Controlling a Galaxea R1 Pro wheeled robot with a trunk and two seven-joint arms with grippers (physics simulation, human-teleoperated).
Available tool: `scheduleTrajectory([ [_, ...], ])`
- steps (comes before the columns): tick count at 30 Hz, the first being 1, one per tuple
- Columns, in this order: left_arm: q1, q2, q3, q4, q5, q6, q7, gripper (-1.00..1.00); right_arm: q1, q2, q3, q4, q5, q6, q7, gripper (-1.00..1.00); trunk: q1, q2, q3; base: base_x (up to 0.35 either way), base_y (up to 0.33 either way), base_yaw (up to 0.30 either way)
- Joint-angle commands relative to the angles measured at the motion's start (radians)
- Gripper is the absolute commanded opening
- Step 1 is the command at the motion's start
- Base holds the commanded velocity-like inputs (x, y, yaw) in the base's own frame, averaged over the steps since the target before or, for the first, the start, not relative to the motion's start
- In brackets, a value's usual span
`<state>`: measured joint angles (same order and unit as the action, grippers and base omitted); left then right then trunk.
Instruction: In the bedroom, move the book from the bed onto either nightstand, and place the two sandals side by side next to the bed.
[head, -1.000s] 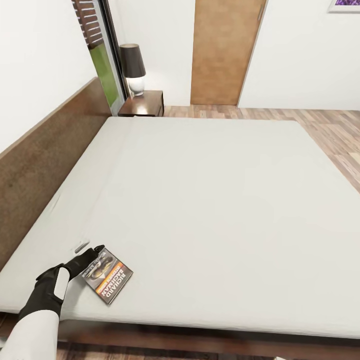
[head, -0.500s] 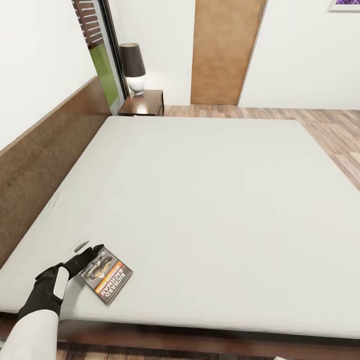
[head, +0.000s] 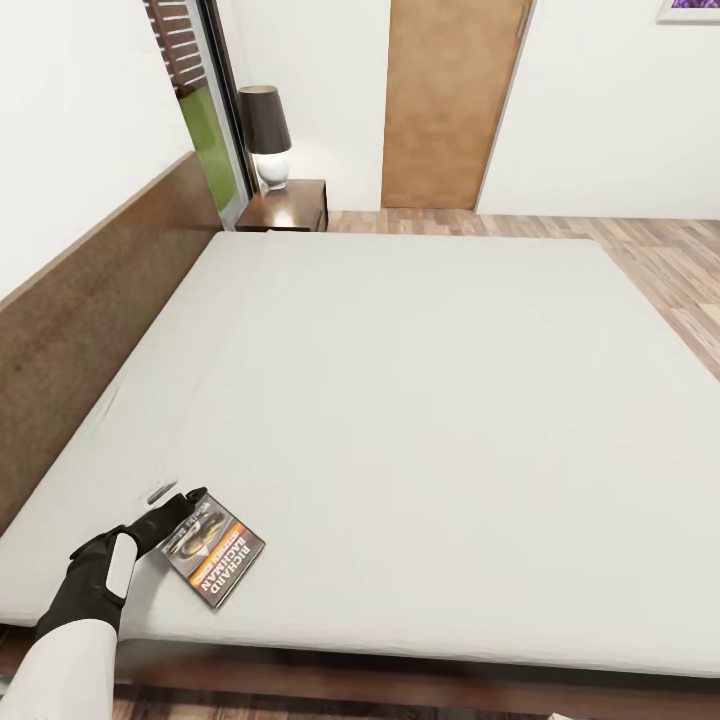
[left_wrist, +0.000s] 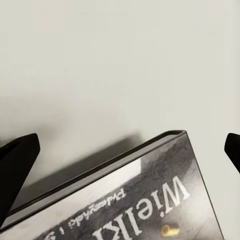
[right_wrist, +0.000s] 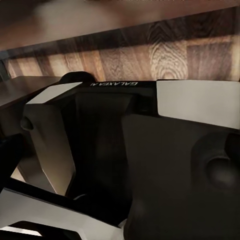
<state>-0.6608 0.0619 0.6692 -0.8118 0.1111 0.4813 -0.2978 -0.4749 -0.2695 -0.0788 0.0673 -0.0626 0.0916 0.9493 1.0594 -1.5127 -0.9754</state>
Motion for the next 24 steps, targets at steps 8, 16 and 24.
scheduleTrajectory([
  [8, 0.0, -0.001, 0.003, 0.013, 0.011, 0.012, -0.001, 1.0, -0.002, 0.0, -0.007, 0.003, -0.005, 0.01, 0.004, 1.0, 0.0, 0.0, -0.001, 0.0, 0.0, 0.0],
  [16, 0.0, -0.001, 0.003, 0.013, 0.01, 0.012, -0.001, 1.0, -0.001, 0.0, -0.007, 0.003, -0.005, 0.01, 0.004, 1.0, -0.011, 0.021, 0.009, 0.0, 0.0, 0.0],
  [24, 0.0, -0.001, 0.003, 0.013, 0.01, 0.013, -0.001, 1.0, -0.002, -0.001, -0.007, 0.003, -0.005, 0.01, 0.004, 1.0, -0.011, 0.021, 0.009, 0.0, 0.0, 0.0],
])
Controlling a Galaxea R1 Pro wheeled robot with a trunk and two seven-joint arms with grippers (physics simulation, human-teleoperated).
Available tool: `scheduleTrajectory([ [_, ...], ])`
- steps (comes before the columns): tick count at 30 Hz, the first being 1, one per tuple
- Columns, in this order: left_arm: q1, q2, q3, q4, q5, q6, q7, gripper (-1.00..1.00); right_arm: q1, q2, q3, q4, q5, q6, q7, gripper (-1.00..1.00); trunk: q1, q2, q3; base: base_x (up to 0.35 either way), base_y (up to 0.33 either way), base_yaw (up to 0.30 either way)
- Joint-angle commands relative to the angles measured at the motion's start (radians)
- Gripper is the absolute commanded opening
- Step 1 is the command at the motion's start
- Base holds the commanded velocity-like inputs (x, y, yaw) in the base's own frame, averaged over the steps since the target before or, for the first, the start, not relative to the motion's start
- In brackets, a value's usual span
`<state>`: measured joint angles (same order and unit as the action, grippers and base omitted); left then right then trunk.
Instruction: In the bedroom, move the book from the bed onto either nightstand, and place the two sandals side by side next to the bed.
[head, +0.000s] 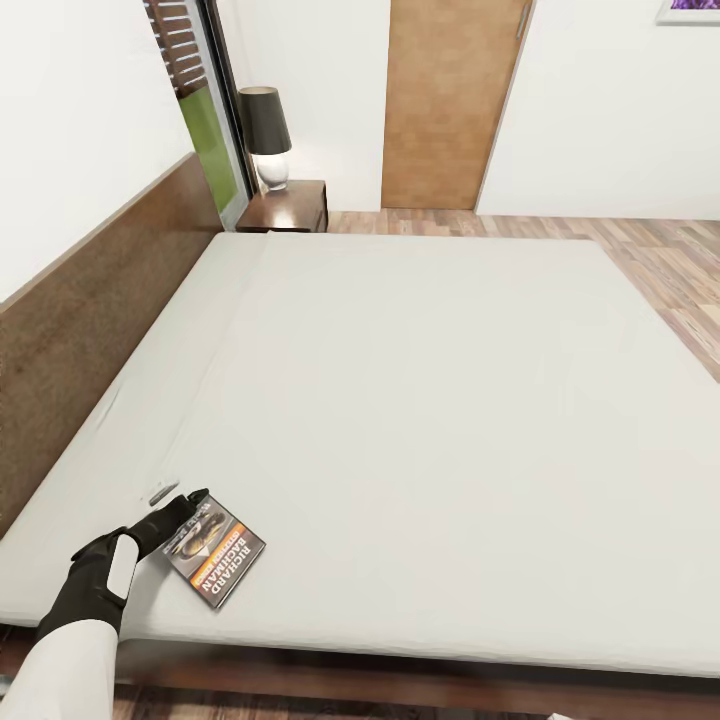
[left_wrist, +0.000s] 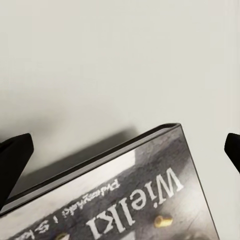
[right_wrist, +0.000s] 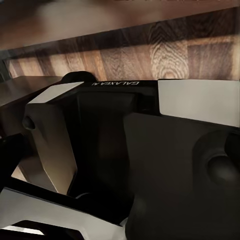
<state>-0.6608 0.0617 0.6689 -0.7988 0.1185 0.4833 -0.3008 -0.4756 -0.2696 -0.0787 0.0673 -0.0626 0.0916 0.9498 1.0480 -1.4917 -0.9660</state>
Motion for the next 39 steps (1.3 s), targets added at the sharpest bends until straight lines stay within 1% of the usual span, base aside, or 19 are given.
scheduleTrajectory([
  [1, 0.0, 0.0, 0.003, 0.0, 0.003, 0.011, 0.002, 1.0, -0.001, 0.0, -0.007, 0.003, -0.005, 0.01, 0.003, 1.0, 0.0, 0.0, -0.001, 0.0, 0.0, 0.0],
  [30, 0.0, 0.0, 0.005, 0.003, 0.006, 0.012, 0.0, 1.0, -0.001, -0.002, -0.007, 0.003, -0.005, 0.01, 0.004, 1.0, 0.0, 0.0, -0.001, -0.021, 0.0, 0.0],
  [39, 0.0, 0.0, 0.005, 0.003, 0.005, 0.012, 0.0, 1.0, 0.0, -0.001, -0.007, 0.003, -0.005, 0.009, 0.004, 1.0, 0.0, 0.0, -0.001, -0.085, 0.0, 0.0],
])
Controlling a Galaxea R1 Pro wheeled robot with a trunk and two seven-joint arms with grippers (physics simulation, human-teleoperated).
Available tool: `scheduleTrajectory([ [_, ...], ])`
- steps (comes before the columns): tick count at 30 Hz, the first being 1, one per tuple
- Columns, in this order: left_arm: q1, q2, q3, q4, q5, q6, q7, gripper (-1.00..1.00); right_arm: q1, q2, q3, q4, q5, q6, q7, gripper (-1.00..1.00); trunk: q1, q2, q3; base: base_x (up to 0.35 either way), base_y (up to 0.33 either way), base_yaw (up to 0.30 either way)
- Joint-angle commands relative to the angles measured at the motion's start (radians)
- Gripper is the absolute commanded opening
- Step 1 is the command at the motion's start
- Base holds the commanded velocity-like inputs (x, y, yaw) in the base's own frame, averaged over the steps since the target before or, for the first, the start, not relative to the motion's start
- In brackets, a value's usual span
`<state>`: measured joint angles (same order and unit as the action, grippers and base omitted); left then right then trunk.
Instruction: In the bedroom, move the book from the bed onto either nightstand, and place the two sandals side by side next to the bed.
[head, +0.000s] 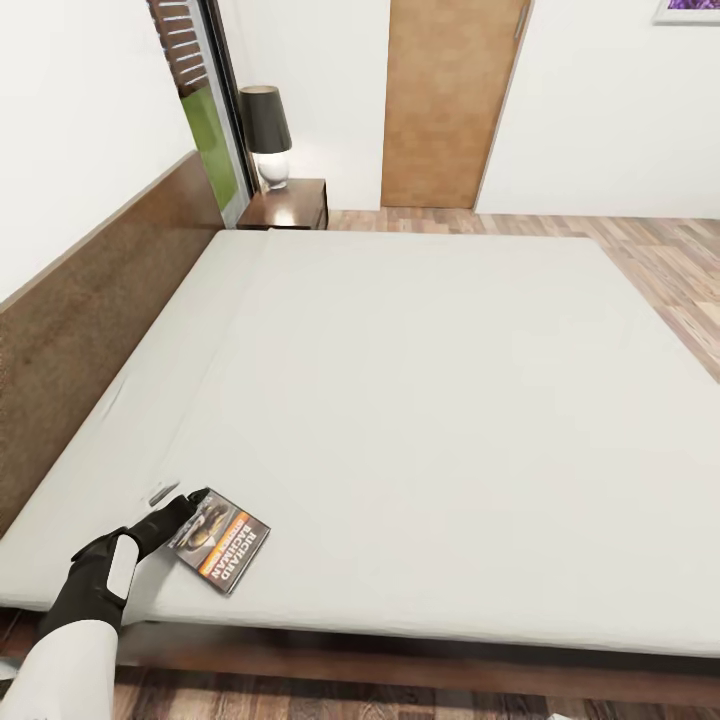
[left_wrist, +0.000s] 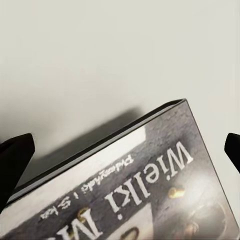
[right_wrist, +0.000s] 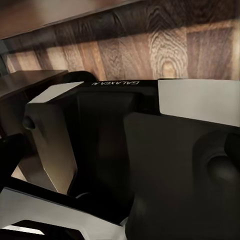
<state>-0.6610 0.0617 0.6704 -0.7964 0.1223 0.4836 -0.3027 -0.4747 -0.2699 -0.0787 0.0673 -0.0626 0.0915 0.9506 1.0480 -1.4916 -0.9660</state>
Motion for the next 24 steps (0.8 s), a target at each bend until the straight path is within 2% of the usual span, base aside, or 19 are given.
scheduleTrajectory([
  [1, 0.0, 0.0, 0.003, 0.0, 0.002, 0.012, 0.002, 1.0, -0.001, 0.0, -0.007, 0.003, -0.005, 0.01, 0.003, 1.0, 0.0, 0.0, -0.001, -0.015, 0.0, 0.0],
  [24, 0.0, 0.0, 0.003, 0.0, 0.0, 0.012, 0.002, 1.0, -0.002, -0.001, -0.007, 0.003, -0.005, 0.01, 0.003, 1.0, 0.0, 0.0, -0.001, -0.002, -0.042, 0.0],
])
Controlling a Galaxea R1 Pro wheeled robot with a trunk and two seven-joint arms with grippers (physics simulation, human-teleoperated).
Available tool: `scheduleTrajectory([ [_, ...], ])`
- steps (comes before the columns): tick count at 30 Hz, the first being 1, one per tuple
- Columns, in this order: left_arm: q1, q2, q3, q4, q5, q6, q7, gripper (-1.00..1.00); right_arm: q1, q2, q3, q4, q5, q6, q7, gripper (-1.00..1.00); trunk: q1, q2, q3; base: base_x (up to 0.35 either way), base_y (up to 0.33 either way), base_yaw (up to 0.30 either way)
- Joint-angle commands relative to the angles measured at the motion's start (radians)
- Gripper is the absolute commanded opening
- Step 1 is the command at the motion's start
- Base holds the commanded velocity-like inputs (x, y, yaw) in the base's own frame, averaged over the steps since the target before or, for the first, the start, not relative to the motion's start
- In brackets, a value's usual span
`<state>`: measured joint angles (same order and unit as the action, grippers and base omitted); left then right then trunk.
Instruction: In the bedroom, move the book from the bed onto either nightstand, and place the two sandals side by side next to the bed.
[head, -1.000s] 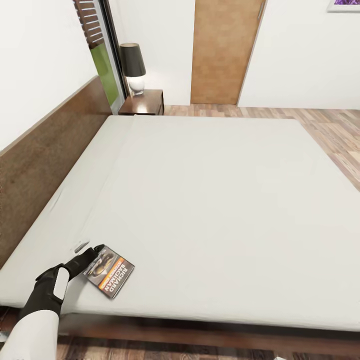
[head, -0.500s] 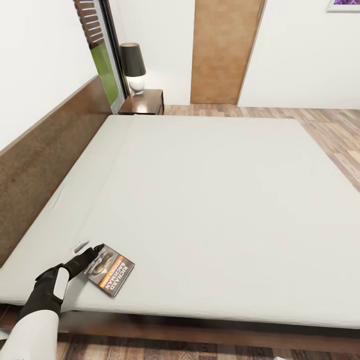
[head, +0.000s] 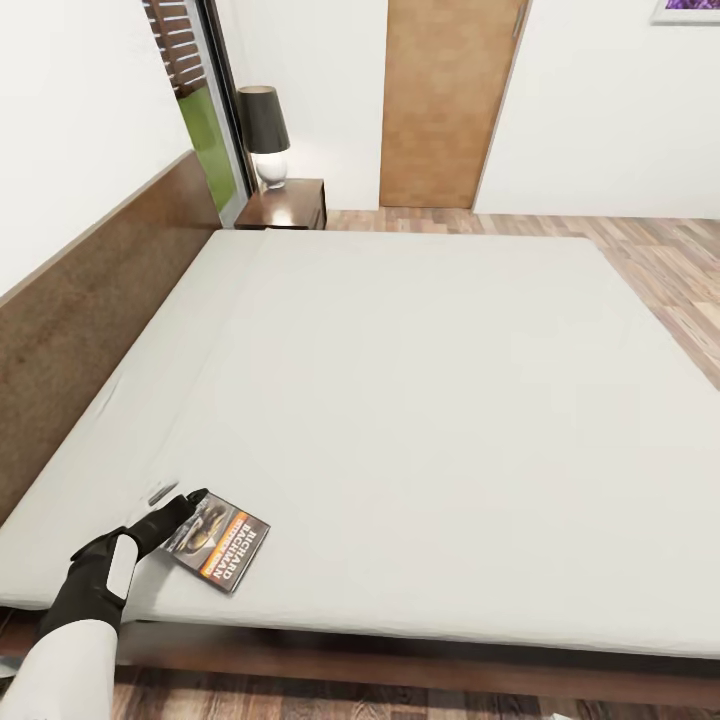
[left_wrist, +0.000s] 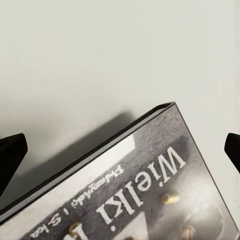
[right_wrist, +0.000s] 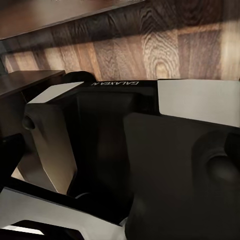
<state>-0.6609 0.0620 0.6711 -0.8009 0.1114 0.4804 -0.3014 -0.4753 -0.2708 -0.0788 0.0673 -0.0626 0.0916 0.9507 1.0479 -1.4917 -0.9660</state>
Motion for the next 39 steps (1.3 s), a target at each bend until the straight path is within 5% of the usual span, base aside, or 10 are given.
scheduleTrajectory([
  [1, 0.0, -0.001, 0.002, 0.005, 0.011, 0.015, 0.001, 1.0, -0.001, -0.001, -0.007, 0.003, -0.005, 0.01, 0.003, 1.0, 0.0, 0.0, -0.001, 0.0, -0.001, 0.0],
  [39, 0.0, -0.002, 0.0, 0.005, 0.011, 0.015, 0.001, 1.0, -0.001, -0.001, -0.007, 0.003, -0.005, 0.01, 0.005, 1.0, 0.0, 0.0, -0.001, 0.009, -0.026, 0.0],
])
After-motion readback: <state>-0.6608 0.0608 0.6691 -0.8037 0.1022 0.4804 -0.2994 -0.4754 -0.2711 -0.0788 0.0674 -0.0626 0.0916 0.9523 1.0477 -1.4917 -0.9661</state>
